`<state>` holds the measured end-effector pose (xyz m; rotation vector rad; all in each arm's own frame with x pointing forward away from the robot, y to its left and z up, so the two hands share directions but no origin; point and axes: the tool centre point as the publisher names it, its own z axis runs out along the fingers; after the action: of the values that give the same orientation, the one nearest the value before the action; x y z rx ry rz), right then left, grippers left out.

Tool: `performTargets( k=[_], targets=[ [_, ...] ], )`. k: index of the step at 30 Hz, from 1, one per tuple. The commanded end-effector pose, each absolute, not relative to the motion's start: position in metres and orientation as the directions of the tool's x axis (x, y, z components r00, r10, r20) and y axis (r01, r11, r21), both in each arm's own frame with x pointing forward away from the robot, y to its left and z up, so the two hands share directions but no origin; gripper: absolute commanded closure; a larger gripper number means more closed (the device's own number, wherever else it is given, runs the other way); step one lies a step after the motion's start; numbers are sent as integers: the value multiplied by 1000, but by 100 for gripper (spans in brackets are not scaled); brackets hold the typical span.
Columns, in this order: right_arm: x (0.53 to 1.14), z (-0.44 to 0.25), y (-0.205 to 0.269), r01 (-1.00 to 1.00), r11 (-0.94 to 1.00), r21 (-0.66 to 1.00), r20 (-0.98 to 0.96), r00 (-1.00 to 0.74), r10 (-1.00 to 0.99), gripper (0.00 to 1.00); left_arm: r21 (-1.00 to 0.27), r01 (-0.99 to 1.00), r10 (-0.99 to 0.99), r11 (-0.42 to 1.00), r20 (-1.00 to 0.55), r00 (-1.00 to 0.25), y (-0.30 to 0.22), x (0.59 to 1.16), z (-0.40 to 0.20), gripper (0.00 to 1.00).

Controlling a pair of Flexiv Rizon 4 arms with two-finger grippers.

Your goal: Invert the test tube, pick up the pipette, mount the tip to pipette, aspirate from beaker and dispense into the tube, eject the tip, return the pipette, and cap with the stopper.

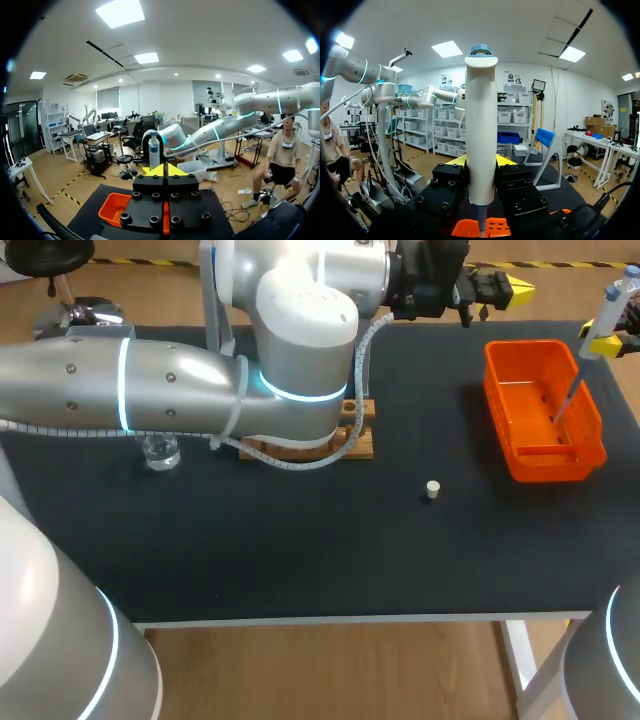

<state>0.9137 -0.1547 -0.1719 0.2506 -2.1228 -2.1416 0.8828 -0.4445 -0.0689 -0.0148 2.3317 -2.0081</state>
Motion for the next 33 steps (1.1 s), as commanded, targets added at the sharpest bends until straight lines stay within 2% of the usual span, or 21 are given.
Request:
performTargets(
  k=[1,33],
  targets=[
    [917,-172,-157,-34,-12,999,-36,-978,-206,100,-990,38,-47,136,-45,-998,-450,883,-71,100],
    [917,-172,-157,-34,-12,999,-36,-978,-206,100,-998,52,-71,38,-54,-996,-528,896,-67,100]
  ],
)
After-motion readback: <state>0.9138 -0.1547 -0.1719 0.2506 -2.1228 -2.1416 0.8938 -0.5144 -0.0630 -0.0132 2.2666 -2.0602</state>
